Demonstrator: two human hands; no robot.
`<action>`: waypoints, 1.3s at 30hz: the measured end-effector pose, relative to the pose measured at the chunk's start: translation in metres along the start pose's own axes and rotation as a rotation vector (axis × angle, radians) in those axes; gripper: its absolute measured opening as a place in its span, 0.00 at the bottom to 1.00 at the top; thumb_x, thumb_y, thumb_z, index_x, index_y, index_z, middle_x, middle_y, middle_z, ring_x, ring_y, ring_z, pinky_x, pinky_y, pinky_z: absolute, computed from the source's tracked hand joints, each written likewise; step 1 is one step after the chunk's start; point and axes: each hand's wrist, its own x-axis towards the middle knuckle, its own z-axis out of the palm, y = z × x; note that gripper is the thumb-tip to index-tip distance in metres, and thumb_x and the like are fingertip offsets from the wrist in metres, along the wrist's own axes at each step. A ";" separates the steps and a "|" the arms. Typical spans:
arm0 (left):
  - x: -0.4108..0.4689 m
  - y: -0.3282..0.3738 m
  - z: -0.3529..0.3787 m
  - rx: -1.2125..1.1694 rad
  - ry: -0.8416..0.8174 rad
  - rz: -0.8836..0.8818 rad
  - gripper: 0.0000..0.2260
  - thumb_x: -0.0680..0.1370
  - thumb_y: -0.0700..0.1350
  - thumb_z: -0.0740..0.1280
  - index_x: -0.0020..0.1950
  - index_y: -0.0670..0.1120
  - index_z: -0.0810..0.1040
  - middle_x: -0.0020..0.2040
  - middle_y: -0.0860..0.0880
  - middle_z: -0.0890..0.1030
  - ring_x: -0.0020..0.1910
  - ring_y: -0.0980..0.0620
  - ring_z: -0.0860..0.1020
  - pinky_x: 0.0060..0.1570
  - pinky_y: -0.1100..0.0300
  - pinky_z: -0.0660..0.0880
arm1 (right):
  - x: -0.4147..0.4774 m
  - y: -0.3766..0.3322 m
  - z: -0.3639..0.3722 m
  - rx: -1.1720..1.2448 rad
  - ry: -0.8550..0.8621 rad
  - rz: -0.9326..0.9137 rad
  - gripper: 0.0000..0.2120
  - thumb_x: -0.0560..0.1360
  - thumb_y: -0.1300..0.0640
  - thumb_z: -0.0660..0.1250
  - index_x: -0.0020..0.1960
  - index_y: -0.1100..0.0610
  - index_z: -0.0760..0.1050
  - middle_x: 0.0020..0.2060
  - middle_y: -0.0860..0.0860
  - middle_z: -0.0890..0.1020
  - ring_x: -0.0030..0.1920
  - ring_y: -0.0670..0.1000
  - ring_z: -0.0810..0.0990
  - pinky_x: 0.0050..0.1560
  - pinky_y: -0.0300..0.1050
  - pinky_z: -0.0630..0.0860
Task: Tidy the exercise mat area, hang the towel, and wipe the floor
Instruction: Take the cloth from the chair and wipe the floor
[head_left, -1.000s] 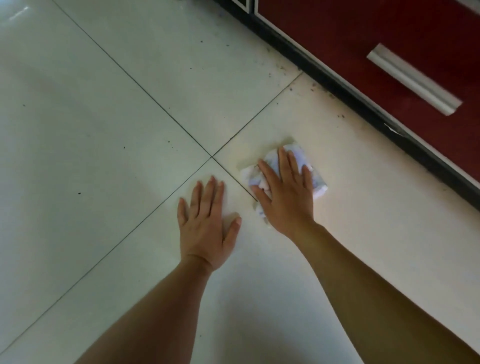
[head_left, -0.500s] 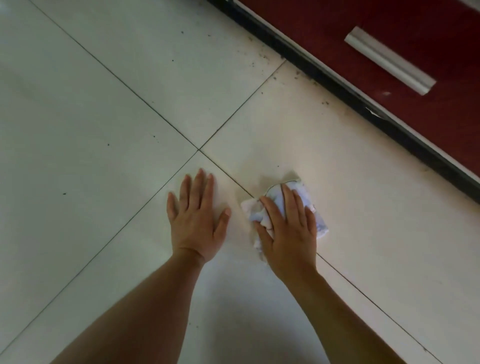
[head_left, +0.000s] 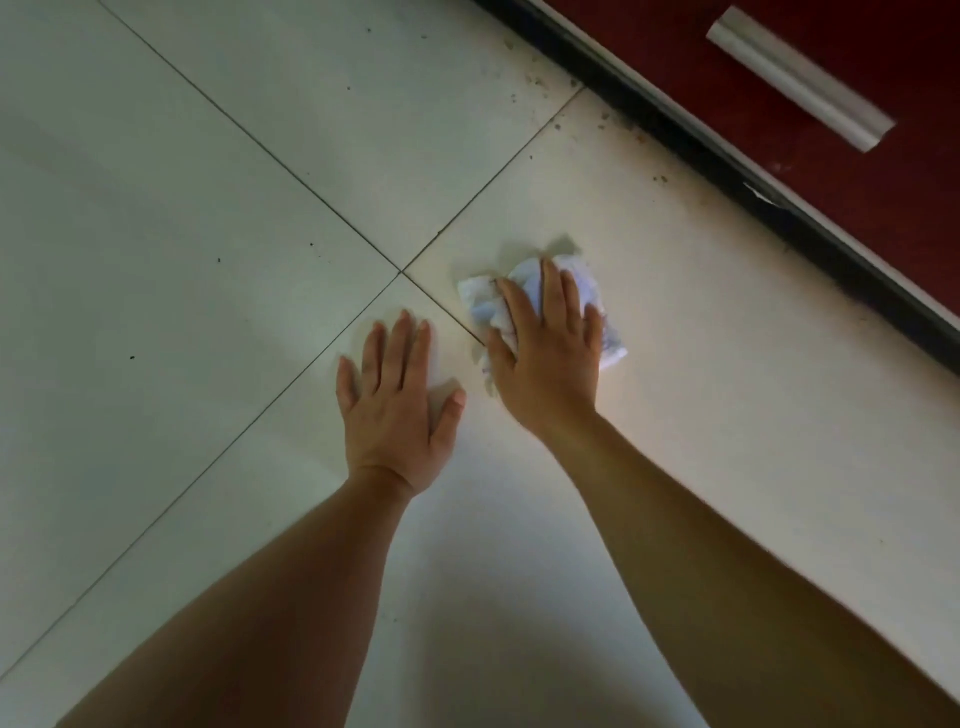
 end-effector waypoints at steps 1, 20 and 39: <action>0.000 0.000 0.000 -0.005 0.005 0.003 0.32 0.74 0.60 0.51 0.76 0.47 0.55 0.77 0.48 0.56 0.75 0.45 0.53 0.70 0.42 0.49 | -0.018 0.004 0.001 0.009 0.003 0.010 0.23 0.79 0.45 0.53 0.72 0.47 0.60 0.75 0.55 0.54 0.75 0.57 0.49 0.72 0.59 0.48; 0.001 -0.001 0.001 0.008 -0.013 -0.002 0.32 0.75 0.60 0.49 0.76 0.47 0.54 0.77 0.48 0.55 0.75 0.45 0.51 0.71 0.42 0.48 | -0.056 0.017 0.004 -0.021 0.079 0.092 0.24 0.75 0.44 0.52 0.68 0.47 0.69 0.73 0.54 0.62 0.73 0.57 0.57 0.70 0.58 0.53; -0.004 0.005 -0.001 0.122 0.008 0.125 0.24 0.79 0.55 0.51 0.75 0.55 0.55 0.76 0.40 0.52 0.74 0.36 0.51 0.68 0.36 0.52 | -0.154 0.116 -0.020 0.002 0.085 0.506 0.23 0.79 0.40 0.49 0.72 0.44 0.58 0.77 0.49 0.48 0.76 0.53 0.43 0.74 0.55 0.42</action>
